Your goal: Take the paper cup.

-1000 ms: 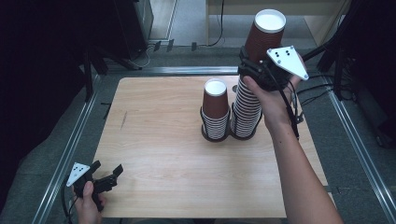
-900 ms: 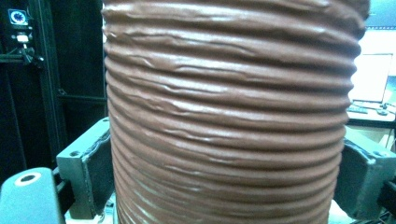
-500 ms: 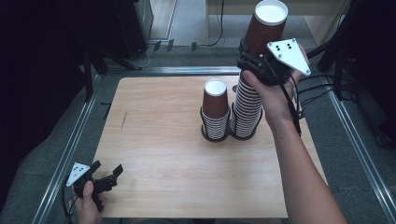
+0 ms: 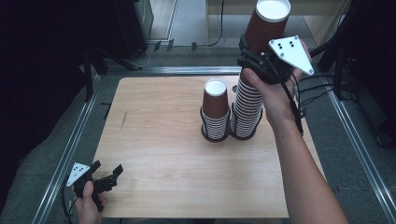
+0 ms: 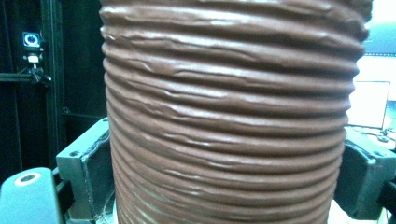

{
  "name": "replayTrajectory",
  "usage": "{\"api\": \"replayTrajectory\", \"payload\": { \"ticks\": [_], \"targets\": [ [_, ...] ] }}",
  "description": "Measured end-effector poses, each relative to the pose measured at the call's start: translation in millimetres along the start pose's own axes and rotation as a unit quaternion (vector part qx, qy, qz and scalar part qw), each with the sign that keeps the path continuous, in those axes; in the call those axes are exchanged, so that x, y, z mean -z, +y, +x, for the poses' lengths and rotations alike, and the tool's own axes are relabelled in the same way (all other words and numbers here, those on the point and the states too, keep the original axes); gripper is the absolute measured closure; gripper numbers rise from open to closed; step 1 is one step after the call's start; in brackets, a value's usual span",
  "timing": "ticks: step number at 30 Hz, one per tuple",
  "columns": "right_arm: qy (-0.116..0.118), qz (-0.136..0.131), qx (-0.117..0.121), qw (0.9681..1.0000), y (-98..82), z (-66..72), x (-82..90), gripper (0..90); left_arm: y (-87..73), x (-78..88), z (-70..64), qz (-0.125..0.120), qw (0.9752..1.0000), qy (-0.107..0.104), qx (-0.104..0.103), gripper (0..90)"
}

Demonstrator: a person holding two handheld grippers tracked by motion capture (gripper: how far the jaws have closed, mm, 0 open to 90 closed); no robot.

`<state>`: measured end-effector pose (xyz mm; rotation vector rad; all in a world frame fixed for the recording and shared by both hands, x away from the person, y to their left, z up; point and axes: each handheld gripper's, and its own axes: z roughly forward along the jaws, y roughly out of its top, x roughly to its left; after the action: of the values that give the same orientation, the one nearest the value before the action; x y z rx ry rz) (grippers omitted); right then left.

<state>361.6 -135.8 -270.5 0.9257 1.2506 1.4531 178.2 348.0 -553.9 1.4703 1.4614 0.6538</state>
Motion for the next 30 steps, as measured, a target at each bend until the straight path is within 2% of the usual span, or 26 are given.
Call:
{"api": "replayTrajectory", "payload": {
  "ticks": [8,15,25,30],
  "targets": [
    [0.009,-0.014,0.002,0.9999,11.4,3.5,3.5,10.5,-0.1,0.0,-0.4,0.000,1.0000,0.000,0.000,0.4],
    [0.028,-0.022,-0.002,0.9994,17.4,13.4,8.0,10.5,-0.1,-0.1,-0.3,0.000,1.0000,-0.001,0.000,0.4],
    [0.073,-0.023,-0.006,0.9971,15.1,40.3,18.0,10.5,0.0,0.3,-0.3,0.000,1.0000,0.000,0.000,0.3],
    [0.083,-0.015,-0.020,0.9962,12.6,44.8,25.0,10.5,-0.1,0.4,-0.4,0.001,1.0000,0.000,0.000,0.4]
  ]
}}
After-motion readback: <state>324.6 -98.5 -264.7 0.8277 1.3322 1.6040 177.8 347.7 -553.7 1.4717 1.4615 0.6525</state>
